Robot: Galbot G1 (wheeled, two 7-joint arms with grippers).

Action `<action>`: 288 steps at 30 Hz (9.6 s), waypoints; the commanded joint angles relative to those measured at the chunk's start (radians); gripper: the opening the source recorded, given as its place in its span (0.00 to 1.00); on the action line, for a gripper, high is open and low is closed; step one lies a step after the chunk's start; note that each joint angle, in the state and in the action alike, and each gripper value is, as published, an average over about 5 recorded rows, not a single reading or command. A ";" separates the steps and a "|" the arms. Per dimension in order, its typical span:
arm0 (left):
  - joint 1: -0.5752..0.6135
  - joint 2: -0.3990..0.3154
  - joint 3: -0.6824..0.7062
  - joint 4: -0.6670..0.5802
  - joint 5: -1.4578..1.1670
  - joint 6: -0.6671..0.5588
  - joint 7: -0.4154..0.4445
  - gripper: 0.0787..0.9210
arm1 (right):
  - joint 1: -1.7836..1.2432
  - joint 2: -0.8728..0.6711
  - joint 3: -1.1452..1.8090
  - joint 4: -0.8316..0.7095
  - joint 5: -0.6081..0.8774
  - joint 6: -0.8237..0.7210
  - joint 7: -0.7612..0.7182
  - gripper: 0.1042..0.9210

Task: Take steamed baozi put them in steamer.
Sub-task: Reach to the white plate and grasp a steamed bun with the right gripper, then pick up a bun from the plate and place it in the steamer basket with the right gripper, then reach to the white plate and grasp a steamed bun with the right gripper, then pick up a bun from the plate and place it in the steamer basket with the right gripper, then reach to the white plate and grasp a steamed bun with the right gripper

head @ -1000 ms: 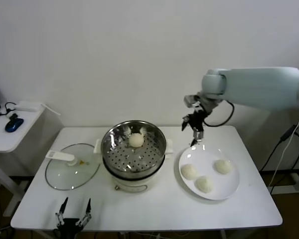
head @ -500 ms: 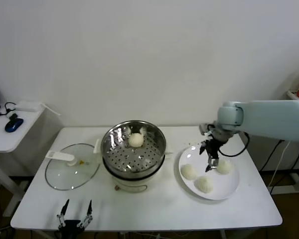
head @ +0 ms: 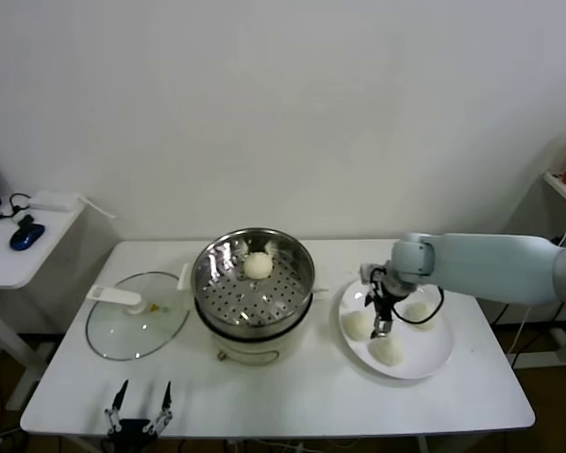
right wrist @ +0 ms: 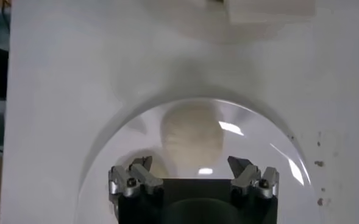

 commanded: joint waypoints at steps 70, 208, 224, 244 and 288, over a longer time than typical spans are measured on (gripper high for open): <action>0.029 0.015 0.013 -0.067 0.016 -0.007 0.006 0.88 | 0.066 0.691 0.170 -0.351 0.264 -0.173 -0.125 0.59; -0.012 0.007 -0.001 -0.024 0.046 0.014 -0.003 0.88 | 0.198 0.610 0.094 -0.106 -0.550 0.808 -0.235 0.54; -0.023 0.005 -0.002 -0.013 0.045 0.016 -0.003 0.88 | 0.217 0.616 0.051 -0.136 -0.504 0.849 -0.236 0.57; -0.026 0.012 0.006 -0.007 0.053 0.019 0.003 0.88 | 0.602 0.062 -0.286 0.026 -0.008 0.415 -0.422 0.88; -0.014 0.020 -0.001 0.038 0.079 0.002 0.008 0.88 | -0.137 -0.142 0.191 -0.269 -0.492 0.175 -0.263 0.88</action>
